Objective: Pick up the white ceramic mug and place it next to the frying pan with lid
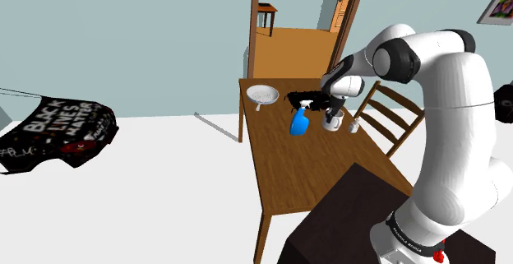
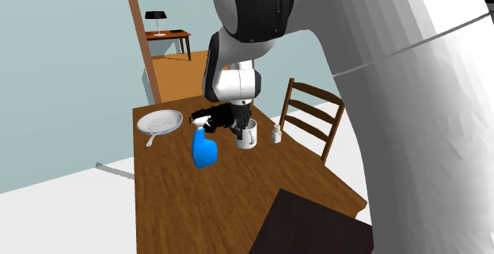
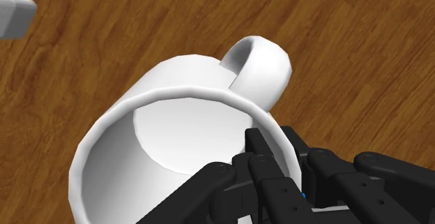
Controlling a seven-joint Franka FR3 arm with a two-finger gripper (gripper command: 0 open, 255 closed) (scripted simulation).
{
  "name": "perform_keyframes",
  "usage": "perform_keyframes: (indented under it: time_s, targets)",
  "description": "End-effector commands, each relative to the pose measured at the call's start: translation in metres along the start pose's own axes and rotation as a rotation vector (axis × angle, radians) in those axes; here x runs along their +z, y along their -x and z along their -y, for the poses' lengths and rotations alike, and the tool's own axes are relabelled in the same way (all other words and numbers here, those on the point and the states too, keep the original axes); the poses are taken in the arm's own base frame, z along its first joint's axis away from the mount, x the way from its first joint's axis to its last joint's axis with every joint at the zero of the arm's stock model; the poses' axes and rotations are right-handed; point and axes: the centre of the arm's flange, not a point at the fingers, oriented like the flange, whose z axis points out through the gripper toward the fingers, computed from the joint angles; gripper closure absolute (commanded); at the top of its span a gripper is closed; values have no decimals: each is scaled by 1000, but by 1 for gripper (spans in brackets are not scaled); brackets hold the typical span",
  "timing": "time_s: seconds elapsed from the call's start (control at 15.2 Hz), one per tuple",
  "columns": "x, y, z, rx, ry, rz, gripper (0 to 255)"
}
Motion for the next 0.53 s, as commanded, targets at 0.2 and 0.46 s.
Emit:
perform_keyframes:
  time_s: [0.2,0.46]
  targets:
    - [-27,0,1,0,0,0,255]
    - [-48,0,1,0,0,0,255]
